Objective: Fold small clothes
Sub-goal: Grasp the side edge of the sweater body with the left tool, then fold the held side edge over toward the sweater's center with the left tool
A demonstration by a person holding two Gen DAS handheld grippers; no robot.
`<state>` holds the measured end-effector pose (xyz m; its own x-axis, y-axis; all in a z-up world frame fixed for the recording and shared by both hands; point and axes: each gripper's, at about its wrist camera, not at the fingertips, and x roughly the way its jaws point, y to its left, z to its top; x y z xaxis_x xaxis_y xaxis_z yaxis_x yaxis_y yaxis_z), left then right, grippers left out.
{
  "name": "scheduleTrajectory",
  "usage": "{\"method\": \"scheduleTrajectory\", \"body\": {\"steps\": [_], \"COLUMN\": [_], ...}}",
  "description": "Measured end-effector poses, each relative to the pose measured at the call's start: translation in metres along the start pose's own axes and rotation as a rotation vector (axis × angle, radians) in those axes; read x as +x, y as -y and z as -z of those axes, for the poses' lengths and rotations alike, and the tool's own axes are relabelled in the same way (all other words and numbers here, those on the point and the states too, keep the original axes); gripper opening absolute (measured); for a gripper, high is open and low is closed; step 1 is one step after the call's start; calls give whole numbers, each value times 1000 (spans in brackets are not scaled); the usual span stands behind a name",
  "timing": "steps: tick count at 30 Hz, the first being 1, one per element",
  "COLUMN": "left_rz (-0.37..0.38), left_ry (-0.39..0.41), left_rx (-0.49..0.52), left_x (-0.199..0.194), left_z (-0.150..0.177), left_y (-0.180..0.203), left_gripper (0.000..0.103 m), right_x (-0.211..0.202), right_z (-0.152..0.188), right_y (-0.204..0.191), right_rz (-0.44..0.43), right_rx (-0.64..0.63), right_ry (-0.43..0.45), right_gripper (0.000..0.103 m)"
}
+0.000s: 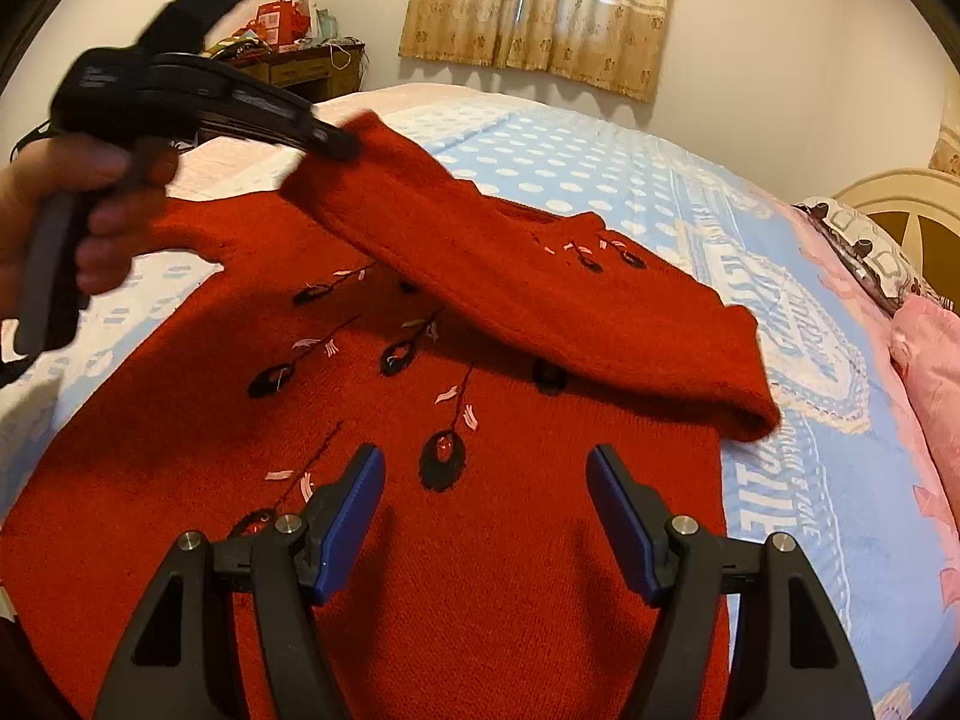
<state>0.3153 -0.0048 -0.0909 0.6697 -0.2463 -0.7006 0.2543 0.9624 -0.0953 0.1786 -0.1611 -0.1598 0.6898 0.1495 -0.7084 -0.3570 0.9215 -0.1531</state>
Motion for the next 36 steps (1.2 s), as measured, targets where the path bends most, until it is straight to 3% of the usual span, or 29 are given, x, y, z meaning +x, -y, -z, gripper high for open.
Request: {"method": "scheduleTrajectory", "body": {"steps": [6, 10, 16, 20, 24, 29, 33, 35, 36], "left_rz": [-35, -49, -57, -35, -28, -68, -79, -50, -52], "left_ry": [-7, -71, -112, -90, -82, -84, -98, -92, -86], "left_rx": [-48, -86, -124, -155, -171, -185, -203, -207, -206], "left_x": [-2, 14, 31, 25, 18, 16, 20, 18, 17], "left_z": [12, 34, 57, 58, 61, 63, 67, 68, 68], "left_y": [-32, -47, -54, -60, -69, -82, -88, -84, -82], "left_gripper": [8, 8, 8, 8, 8, 6, 6, 6, 11], "right_x": [4, 3, -9, -6, 7, 34, 58, 62, 64], "right_z": [1, -1, -24, -50, -70, -84, -90, -89, -87], "right_y": [-2, 6, 54, 87, 117, 138, 144, 150, 152], "right_rz": [-5, -69, -87, -13, 5, -73, -83, -68, -58], "right_rx": [-7, -9, -17, -11, 77, 226, 313, 348, 357], "right_ry": [-33, -100, -236, -239, -210, -178, -167, -161, -165], "right_gripper": [71, 71, 71, 72, 73, 73, 73, 73, 73]}}
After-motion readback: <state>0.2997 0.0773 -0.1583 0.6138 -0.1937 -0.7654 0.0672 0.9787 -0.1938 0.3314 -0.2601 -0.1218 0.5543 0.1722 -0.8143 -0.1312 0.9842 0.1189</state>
